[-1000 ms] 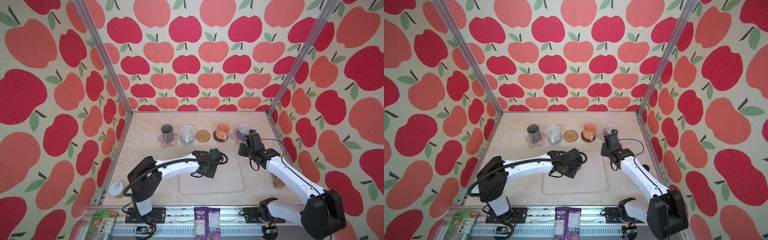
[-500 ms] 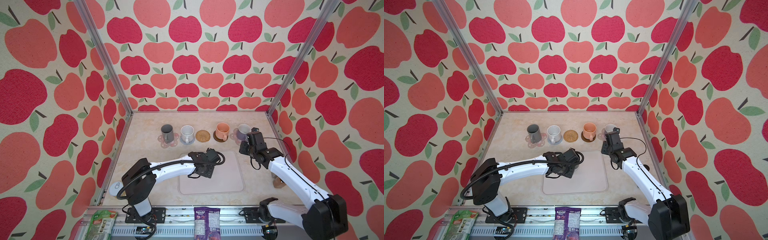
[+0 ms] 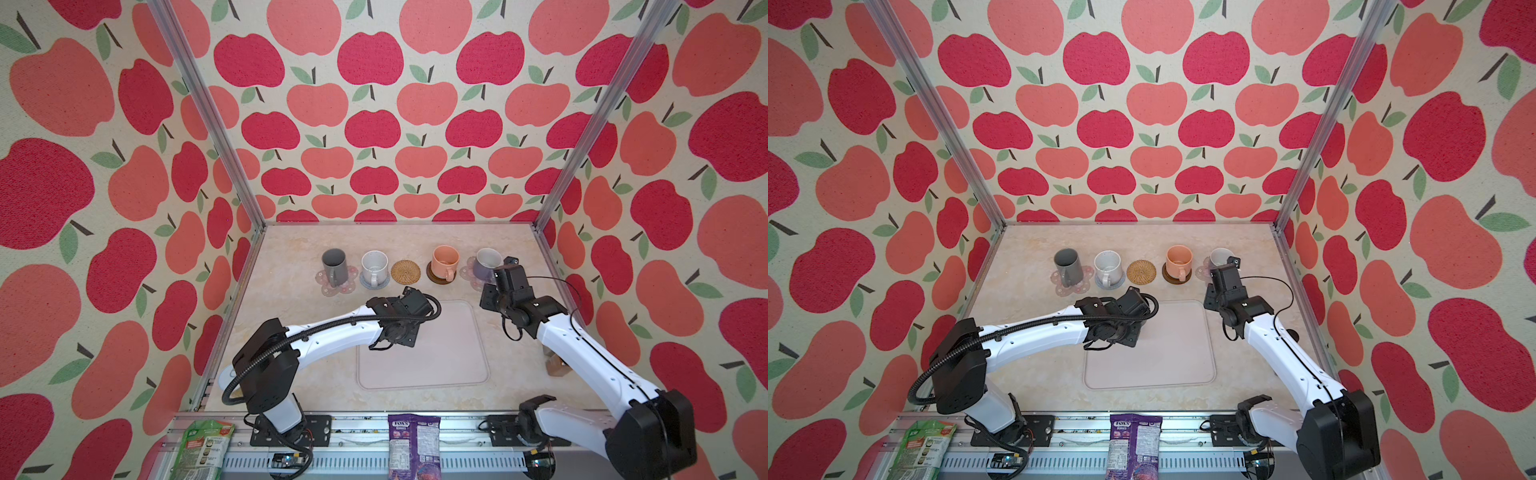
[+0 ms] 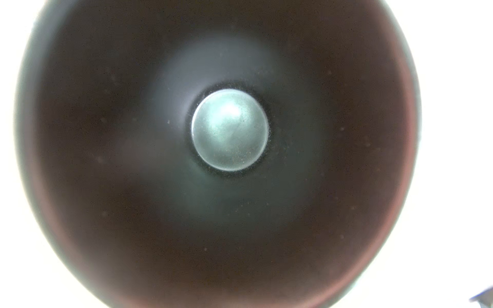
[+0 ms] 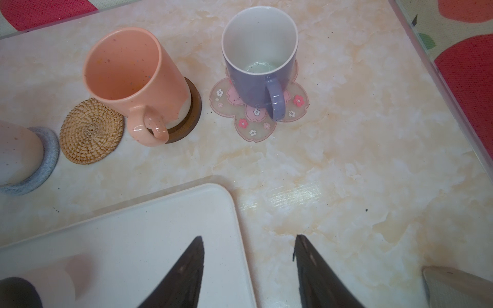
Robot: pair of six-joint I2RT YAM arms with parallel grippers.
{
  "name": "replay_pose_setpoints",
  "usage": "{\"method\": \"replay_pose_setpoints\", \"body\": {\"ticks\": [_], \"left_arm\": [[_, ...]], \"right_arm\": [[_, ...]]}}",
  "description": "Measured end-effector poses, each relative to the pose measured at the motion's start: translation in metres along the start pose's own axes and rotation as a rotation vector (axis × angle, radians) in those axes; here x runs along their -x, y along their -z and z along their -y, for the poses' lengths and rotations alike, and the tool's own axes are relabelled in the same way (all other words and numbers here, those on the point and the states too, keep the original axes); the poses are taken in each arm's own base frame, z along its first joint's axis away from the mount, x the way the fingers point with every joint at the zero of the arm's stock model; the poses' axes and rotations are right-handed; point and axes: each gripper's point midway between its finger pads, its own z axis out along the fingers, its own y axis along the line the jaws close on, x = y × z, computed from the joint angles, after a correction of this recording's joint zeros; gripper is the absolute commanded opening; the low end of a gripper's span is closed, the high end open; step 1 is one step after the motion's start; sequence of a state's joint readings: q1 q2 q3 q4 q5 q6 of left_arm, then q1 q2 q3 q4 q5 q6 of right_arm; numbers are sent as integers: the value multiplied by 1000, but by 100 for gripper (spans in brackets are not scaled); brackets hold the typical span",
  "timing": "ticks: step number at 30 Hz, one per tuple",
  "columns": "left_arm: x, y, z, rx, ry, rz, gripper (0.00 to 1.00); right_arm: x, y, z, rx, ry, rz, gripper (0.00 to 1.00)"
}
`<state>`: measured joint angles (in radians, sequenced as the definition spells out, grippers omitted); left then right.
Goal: Place cups on coasters
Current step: Pick up the cup from the tray, then place the cup on the coaster.
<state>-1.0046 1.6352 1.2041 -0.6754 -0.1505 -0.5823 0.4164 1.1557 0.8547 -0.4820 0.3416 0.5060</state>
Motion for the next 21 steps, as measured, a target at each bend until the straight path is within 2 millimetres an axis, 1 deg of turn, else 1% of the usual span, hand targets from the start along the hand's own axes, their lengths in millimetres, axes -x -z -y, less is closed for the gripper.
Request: {"method": "replay_pose_setpoints", "body": {"ticks": [8,11,21], "left_arm": [[29,7,-1,-9,29,41,0],[41,3,-3,-3,44,47,0],[78,-11,-22,41,118,42,0]], "right_arm": [[-3,-2,1,-4,24,-7,57],[-6,-3,2,-6,38,-12,57],[-13,-6,4,-11,83,-24,58]]}}
